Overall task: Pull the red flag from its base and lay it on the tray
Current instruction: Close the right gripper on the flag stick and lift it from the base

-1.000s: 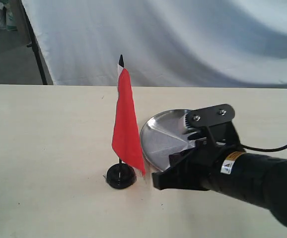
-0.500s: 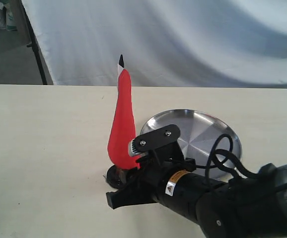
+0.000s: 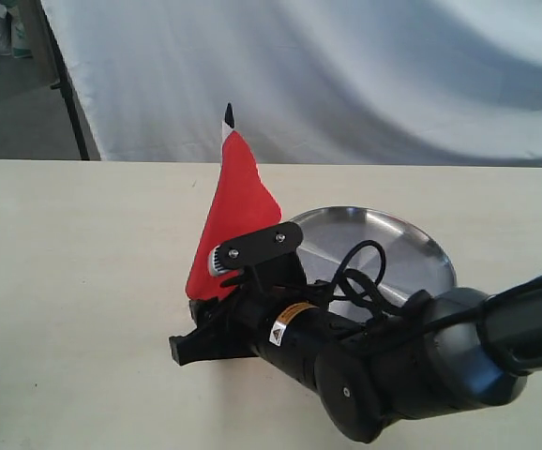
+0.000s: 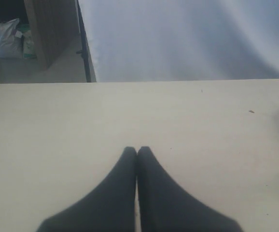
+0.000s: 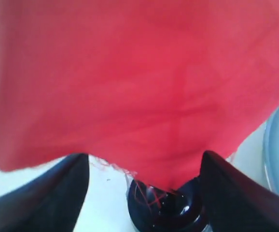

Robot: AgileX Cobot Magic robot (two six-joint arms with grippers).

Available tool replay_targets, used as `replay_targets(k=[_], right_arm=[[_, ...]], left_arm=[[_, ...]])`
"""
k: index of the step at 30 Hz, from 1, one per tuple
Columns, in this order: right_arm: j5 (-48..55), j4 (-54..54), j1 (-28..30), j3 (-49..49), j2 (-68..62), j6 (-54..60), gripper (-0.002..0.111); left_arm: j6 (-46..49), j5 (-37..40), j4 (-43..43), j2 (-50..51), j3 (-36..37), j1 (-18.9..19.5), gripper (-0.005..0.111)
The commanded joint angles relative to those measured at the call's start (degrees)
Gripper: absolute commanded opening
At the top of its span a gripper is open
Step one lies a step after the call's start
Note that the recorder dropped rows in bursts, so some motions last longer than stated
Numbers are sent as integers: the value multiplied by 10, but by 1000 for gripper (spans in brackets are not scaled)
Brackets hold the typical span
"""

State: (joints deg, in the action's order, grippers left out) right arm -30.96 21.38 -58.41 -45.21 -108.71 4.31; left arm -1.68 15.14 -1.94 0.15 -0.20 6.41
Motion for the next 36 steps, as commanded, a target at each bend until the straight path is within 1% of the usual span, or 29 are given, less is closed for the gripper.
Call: replay_targets(k=[1,5,7,9,12,15,16,29,36], right_arm=[[-15,-5,-1,-17,-15,4,63],[-40,-5,2,-16,-17,22,63],[-51,-3,3,-16,-17,29,60],[-53,1,3,-16,-17,39,49],[-50,1,3,-16,-17,41,24],[-50,1,3,-16,-17,41,3],[-50,1,3,-16,-17,41,0],[-51,1,3,-16,-11,47,0],[-61,1,3,-16,15,59,0]], left_arm=[[-1,-3,3,-2,2,-3,0],[-1,-3,3,-2,2,-3,0],[-1,-3,3,-2,2,-3,0],[-1,-3,3,-2,2,-3,0],[-1,-3,3,-2,2,-3,0],[-1,-3,3,-2,2,-3,0],[-1,-3,3,-2,2,-3,0],[-1,-3,3,-2,2,-3,0],[-1,-3,3,-2,2,-3,0]])
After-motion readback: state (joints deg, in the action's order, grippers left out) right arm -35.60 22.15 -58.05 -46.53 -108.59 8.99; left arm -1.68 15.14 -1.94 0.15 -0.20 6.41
